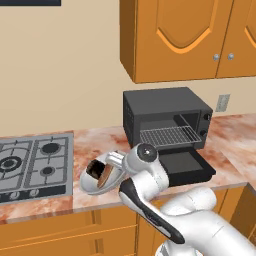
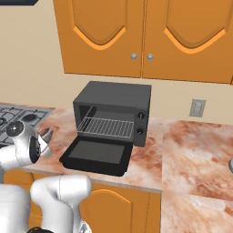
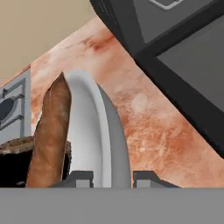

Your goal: Pick up the heated bread from the toaster oven and place it in the bowl. Then move the bread bowl to the dining counter.

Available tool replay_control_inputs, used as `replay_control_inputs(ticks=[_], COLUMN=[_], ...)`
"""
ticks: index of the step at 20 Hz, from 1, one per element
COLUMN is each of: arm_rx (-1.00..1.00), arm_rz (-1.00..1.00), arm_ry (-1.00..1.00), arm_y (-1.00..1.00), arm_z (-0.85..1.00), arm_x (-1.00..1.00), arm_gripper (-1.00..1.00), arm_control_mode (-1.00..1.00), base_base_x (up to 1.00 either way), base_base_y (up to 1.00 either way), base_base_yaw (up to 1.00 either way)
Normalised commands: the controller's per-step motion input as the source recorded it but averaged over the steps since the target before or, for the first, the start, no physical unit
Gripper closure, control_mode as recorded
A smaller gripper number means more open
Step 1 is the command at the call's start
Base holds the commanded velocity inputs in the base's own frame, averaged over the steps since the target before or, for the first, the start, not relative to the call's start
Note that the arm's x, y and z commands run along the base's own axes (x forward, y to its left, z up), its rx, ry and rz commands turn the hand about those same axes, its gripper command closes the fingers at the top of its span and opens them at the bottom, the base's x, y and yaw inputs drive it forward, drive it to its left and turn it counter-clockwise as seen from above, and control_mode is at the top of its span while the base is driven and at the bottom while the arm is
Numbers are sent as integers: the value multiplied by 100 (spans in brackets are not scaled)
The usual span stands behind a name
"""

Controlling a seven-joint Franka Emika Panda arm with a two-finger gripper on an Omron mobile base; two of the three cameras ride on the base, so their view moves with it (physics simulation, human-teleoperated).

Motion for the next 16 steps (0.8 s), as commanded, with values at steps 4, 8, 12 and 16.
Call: replay_control_inputs(ticks=[4,8,12,16], arm_rx=[15,27,34,32], arm_rz=[-20,-28,-26,-15], arm_ry=[-8,-3,1,8], arm_y=[0,0,-14,-53], arm_z=[99,99,100,75], arm_x=[-69,-77,-68,-50], arm_gripper=[100,100,100,100], arm_control_mode=[-100,-100,-100,-100], base_base_x=[0,0,0,0], base_base_y=[0,0,0,0], base_base_yaw=[0,0,0,0])
